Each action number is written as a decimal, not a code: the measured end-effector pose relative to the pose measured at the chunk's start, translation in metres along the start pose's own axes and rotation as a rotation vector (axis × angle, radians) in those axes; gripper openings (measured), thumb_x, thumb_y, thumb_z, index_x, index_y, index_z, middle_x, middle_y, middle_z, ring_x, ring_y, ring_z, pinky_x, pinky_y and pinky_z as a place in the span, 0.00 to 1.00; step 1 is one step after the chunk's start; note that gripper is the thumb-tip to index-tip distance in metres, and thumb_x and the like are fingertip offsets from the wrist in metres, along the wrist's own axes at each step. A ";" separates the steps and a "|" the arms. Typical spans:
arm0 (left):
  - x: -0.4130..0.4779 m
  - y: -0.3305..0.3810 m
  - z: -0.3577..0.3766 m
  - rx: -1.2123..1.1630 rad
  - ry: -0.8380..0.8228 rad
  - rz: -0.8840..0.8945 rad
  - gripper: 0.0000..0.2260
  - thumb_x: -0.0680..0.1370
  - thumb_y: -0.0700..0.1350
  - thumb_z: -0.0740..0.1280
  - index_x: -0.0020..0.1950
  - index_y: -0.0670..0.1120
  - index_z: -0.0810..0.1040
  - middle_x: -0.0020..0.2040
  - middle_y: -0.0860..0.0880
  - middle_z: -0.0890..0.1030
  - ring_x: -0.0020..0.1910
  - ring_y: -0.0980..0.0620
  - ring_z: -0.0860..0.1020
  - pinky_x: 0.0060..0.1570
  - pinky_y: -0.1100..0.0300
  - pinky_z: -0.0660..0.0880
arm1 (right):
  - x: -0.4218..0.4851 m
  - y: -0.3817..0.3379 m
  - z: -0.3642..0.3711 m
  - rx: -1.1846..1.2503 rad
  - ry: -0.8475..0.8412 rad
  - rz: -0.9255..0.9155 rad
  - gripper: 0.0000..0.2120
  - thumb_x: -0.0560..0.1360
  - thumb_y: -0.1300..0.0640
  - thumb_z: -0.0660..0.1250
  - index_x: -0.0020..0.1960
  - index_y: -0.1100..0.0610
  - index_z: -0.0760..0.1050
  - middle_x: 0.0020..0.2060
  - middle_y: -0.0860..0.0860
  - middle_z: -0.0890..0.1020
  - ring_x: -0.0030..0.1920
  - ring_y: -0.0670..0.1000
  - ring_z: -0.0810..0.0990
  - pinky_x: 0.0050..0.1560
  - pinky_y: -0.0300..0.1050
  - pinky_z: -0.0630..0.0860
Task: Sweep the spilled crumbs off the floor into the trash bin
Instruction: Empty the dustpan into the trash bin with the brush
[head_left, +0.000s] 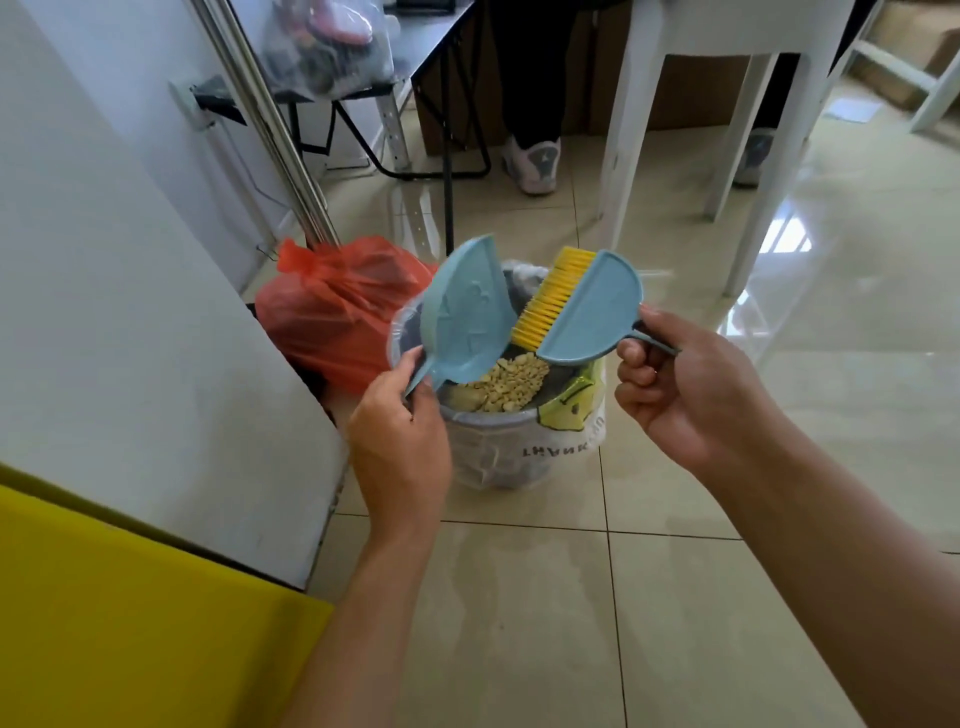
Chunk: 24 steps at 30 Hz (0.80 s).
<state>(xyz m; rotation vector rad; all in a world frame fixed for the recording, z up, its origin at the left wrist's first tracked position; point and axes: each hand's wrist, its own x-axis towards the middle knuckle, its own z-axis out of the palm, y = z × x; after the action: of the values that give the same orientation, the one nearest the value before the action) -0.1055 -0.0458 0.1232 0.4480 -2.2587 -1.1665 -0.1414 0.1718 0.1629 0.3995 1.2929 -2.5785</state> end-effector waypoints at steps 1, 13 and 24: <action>-0.005 0.003 -0.003 -0.185 -0.045 -0.147 0.15 0.81 0.42 0.68 0.67 0.47 0.82 0.54 0.54 0.85 0.46 0.55 0.84 0.45 0.62 0.82 | -0.005 0.000 0.000 0.020 -0.029 0.000 0.08 0.81 0.56 0.61 0.48 0.58 0.76 0.29 0.51 0.69 0.27 0.45 0.63 0.25 0.35 0.59; -0.189 -0.035 -0.058 -0.369 -0.262 -0.483 0.12 0.80 0.43 0.70 0.62 0.55 0.83 0.39 0.49 0.88 0.26 0.58 0.71 0.24 0.64 0.69 | -0.126 0.051 -0.128 -0.046 -0.126 0.261 0.11 0.80 0.52 0.63 0.41 0.55 0.73 0.20 0.48 0.65 0.23 0.46 0.56 0.26 0.40 0.52; -0.225 -0.105 -0.079 -0.205 -0.036 -0.683 0.12 0.84 0.45 0.63 0.65 0.50 0.82 0.45 0.54 0.86 0.30 0.64 0.75 0.27 0.69 0.70 | -0.138 0.205 -0.113 -0.478 -0.014 0.472 0.15 0.80 0.49 0.66 0.40 0.57 0.76 0.27 0.53 0.73 0.26 0.48 0.66 0.28 0.41 0.61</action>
<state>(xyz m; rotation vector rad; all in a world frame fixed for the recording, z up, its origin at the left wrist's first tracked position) 0.1244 -0.0384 0.0020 1.1776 -2.0313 -1.7189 0.0694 0.1543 -0.0070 0.5141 1.5314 -1.8197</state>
